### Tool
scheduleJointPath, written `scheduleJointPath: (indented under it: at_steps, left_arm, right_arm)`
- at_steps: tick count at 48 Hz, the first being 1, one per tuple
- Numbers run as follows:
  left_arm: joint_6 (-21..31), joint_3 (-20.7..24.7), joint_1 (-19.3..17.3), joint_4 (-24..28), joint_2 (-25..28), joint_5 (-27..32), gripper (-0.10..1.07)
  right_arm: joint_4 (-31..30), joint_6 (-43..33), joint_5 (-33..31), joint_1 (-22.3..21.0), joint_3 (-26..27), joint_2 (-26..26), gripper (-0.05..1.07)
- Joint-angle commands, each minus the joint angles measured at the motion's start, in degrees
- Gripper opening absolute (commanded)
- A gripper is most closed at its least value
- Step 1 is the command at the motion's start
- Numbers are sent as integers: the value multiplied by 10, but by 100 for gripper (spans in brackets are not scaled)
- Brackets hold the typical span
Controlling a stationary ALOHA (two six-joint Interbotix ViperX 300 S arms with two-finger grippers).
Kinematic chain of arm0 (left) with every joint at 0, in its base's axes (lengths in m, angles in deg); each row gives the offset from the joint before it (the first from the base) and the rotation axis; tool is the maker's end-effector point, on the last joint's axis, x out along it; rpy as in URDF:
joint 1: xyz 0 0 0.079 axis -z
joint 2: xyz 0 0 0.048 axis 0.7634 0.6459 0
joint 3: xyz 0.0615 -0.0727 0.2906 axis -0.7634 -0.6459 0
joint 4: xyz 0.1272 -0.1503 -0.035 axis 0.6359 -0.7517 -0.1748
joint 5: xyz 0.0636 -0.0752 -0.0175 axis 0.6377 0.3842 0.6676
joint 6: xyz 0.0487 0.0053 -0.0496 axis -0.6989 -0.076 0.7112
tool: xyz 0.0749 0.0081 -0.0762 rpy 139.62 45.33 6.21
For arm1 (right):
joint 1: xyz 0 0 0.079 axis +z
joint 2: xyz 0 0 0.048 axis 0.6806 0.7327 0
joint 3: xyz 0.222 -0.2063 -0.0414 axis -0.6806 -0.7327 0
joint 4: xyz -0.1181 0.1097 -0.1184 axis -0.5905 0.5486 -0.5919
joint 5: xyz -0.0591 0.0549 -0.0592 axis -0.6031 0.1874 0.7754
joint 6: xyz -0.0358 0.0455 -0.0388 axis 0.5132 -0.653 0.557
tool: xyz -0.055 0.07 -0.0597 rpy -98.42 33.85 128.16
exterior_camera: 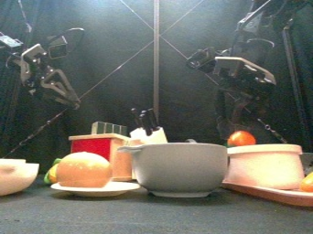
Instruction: Place carrot top in pot
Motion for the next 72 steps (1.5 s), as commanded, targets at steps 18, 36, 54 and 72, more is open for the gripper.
scheduleJointPath:
  at_steps: [18,36,54,72]
  left_arm:
    - [-1,8,-5,1,2,-1,66]
    - [-1,7,-6,1,2,-1,66]
    - [-1,7,-6,0,2,-1,66]
    - [-1,8,-7,0,2,-1,66]
  right_arm:
    - [-1,5,-1,-4,18,-4,98]
    - [-1,7,-1,0,23,-4,98]
    - [2,7,-4,0,20,-12,98]
    - [69,5,-37,0,33,-25,98]
